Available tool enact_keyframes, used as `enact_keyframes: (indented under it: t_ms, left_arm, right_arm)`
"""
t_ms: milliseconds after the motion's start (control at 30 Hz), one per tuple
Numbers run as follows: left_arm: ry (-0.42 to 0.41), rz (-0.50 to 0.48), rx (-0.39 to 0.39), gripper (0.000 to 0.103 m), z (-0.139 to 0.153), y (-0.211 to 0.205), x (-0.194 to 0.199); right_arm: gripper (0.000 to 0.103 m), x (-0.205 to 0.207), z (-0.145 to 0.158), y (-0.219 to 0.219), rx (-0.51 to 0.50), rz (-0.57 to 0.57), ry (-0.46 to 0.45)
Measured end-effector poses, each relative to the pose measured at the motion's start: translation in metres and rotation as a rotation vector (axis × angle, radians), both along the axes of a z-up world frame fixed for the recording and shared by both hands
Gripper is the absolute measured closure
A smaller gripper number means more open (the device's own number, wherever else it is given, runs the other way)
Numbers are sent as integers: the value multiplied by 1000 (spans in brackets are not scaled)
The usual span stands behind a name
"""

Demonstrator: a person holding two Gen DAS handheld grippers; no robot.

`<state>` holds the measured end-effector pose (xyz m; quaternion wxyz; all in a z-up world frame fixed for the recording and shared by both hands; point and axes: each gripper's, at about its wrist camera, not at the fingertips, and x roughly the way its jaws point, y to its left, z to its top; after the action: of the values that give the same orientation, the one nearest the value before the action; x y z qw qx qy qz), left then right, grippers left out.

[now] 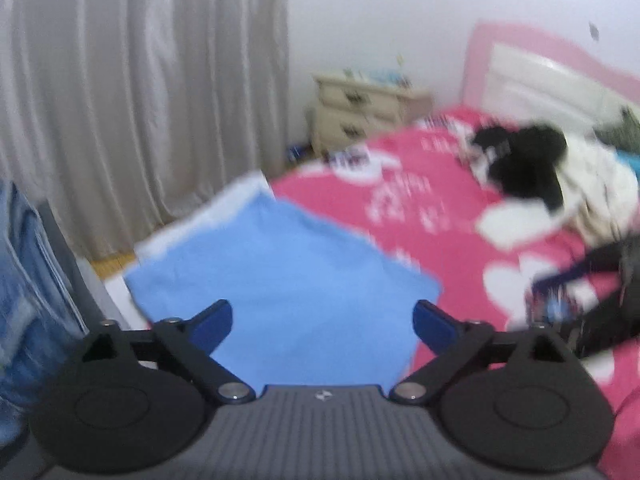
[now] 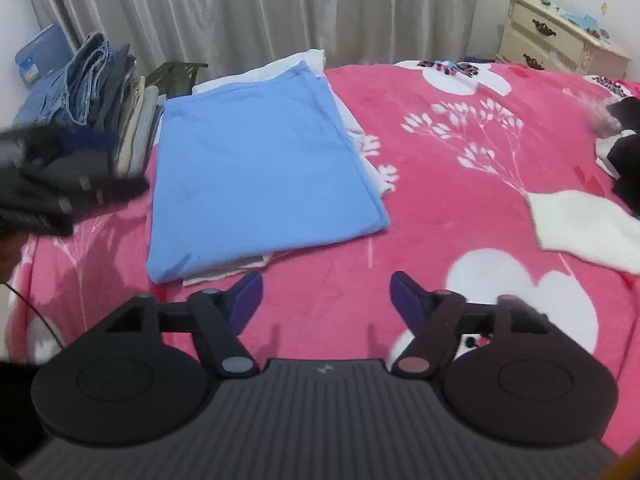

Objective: Fold clothes

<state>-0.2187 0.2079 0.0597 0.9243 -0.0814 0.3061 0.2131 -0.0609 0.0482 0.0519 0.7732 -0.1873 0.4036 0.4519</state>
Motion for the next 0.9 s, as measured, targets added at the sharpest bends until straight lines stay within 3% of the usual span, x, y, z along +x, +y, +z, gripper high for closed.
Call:
enact_keyframes:
  t_ms: [67,333,567,900]
  left_arm:
    - [-11,53,19,0,6,-3,5]
    - [8,209,-38,0,6,-5,16]
    - [82,336,-155,0,-6,7,12]
    - [193,392,-165,0,-29,3,10]
  right_arm:
    - [13,-5,-1,7,-5,-9,-19]
    - [2,-11,3,13,-27,-52,-73]
    - [2,-20,-1,22,-88,-36,-122]
    - [2,-22,-19,37,-189,-35,-77]
